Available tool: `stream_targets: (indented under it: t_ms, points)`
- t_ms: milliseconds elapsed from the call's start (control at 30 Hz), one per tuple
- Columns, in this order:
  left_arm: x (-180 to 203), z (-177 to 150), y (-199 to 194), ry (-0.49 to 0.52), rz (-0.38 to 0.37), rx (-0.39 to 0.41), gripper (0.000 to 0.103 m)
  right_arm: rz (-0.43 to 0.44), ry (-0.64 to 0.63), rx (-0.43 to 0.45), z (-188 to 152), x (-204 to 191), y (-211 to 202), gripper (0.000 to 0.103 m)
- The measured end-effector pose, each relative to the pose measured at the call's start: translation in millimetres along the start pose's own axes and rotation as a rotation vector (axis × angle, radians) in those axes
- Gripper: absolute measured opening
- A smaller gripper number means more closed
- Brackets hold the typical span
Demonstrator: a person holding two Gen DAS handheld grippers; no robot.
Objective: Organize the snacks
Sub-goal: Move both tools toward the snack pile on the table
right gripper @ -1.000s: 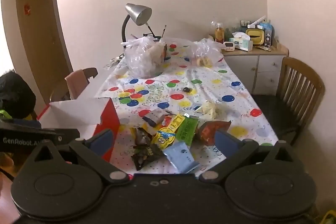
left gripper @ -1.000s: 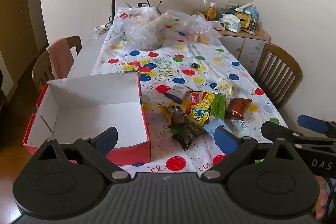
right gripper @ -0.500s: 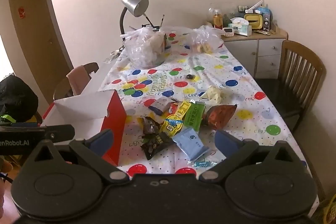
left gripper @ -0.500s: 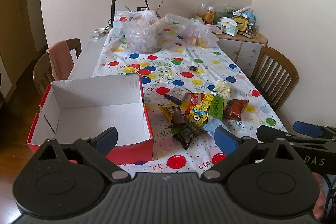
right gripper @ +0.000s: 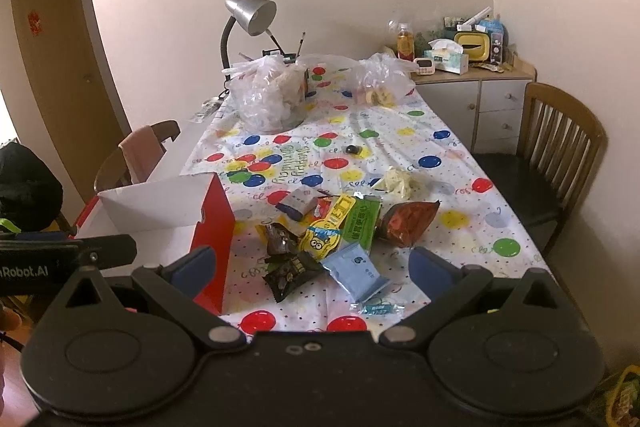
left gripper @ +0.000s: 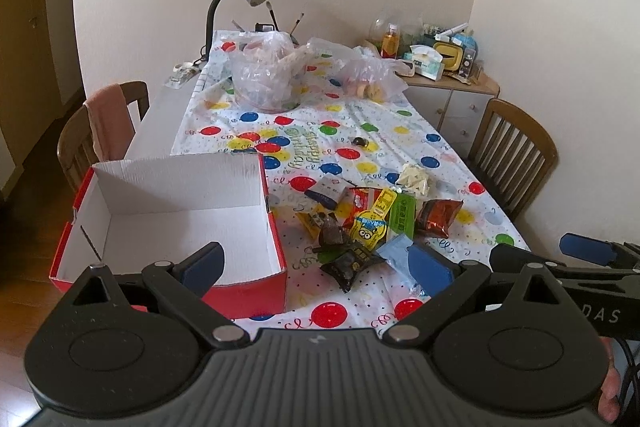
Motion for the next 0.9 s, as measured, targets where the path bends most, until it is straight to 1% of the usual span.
stream_targets:
  t_ms: [267, 633, 900]
  points:
    - [3.6, -0.1, 2.0, 0.000, -0.011, 0.004, 0.099, -0.004, -0.019, 0.025, 3.6, -2.9, -8.7, 0.103]
    - [12.4, 0.6, 8.7, -0.014, -0.006, -0.019, 0.099, -0.010, -0.015, 0.004, 5.7, 4.0, -4.8, 0.103]
    - [16.2, 0.1, 15.8, -0.029, 0.002, -0.046, 0.099, 0.013, -0.028, -0.018, 8.5, 10.8, 0.6, 0.103]
Point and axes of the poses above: each gripper's, at about its wrist camera, not at the fingertips, and y roughly the way its jaws point, x to its right, z to its top, the point moved 4 cm from there along y, roughly the way its jaws point, and after that the axes turned 3 degrees about -x, right-handed, at the moved point
